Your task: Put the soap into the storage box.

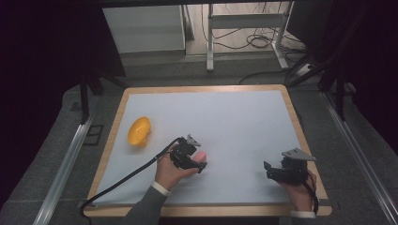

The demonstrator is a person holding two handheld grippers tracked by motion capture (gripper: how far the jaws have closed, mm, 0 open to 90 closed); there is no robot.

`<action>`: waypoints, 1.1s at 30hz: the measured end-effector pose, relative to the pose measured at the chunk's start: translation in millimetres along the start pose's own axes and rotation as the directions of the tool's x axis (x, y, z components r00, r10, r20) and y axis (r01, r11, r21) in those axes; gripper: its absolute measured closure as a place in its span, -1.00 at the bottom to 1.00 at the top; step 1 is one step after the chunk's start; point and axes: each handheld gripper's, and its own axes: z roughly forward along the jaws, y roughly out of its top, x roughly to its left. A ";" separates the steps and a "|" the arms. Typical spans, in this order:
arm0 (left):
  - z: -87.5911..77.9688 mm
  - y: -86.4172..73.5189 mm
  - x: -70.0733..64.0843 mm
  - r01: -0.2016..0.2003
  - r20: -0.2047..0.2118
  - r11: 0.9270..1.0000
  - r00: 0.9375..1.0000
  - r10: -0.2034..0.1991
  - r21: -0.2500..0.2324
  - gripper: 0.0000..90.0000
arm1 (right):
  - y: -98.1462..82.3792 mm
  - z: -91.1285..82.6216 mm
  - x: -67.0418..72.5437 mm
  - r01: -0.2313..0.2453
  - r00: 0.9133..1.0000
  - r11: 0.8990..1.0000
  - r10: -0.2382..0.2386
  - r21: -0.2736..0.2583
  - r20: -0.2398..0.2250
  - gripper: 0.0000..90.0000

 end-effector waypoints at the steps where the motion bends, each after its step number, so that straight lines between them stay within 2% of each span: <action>1: 1.1 -0.4 -0.6 0.001 -0.003 1.000 1.000 -0.001 0.004 -0.47 | 0.0 -0.1 -0.1 0.001 1.000 1.000 -0.001 0.000 0.001 -0.78; 10: 10.8 -1.3 -0.3 0.008 -0.003 1.000 1.000 -0.008 0.028 -0.31 | -0.1 0.5 0.5 0.006 1.000 1.000 -0.007 0.004 0.010 -0.78; 19: 13.6 -2.6 -0.8 0.005 -0.009 0.999 1.000 -0.005 0.043 -0.08 | -0.1 0.7 0.7 0.010 1.000 1.000 -0.010 0.007 0.013 -0.78; 22: 14.0 -2.6 -0.5 0.007 -0.008 0.999 1.000 -0.007 0.044 0.06 | -0.2 1.1 1.2 0.011 1.000 1.000 -0.011 0.009 0.015 -0.78; 24: 14.5 -2.5 -0.2 0.005 0.007 0.999 1.000 -0.005 0.049 0.17 | -0.1 1.2 1.6 0.012 1.000 1.000 -0.012 0.010 0.016 -0.78; 28: 13.4 -3.0 -0.6 0.002 -0.012 0.999 1.000 -0.002 0.048 0.30 | 0.0 1.0 1.4 0.012 1.000 1.000 -0.012 0.009 0.017 -0.78; 33: 12.9 -3.0 -0.5 0.003 -0.012 0.999 1.000 -0.002 0.049 0.33 | 0.2 1.3 2.5 0.017 1.000 1.000 -0.017 0.008 0.013 -0.78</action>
